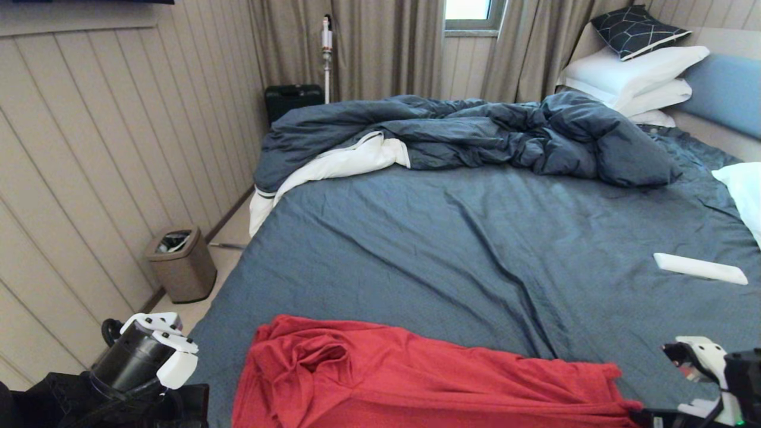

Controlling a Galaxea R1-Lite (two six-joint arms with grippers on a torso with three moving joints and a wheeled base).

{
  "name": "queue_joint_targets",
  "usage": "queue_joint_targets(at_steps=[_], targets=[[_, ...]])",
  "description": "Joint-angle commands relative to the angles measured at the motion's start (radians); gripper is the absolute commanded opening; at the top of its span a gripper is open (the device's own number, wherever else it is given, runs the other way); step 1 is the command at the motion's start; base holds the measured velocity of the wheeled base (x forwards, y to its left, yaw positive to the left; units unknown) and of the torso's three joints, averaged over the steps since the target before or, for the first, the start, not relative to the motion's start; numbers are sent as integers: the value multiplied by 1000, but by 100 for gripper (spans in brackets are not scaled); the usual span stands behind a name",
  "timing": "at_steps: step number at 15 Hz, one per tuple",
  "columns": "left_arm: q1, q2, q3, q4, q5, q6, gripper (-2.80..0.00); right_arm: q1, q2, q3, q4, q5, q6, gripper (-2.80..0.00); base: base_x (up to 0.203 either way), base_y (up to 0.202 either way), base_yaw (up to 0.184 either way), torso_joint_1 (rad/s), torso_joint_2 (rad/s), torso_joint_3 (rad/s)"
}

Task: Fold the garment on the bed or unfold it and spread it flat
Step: Fold the red T-shirt

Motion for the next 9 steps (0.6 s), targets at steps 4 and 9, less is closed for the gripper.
queue_joint_targets(at_steps=[4, 9], targets=[[0, 2, 0, -1, 3, -3, -280, 0, 0, 18, -23, 4, -8, 0, 0, 0, 0, 0, 0, 0], [0, -15, -3, -1, 4, -3, -280, -2, -35, -34, -17, 9, -6, 0, 0, 0, 0, 0, 0, 0]])
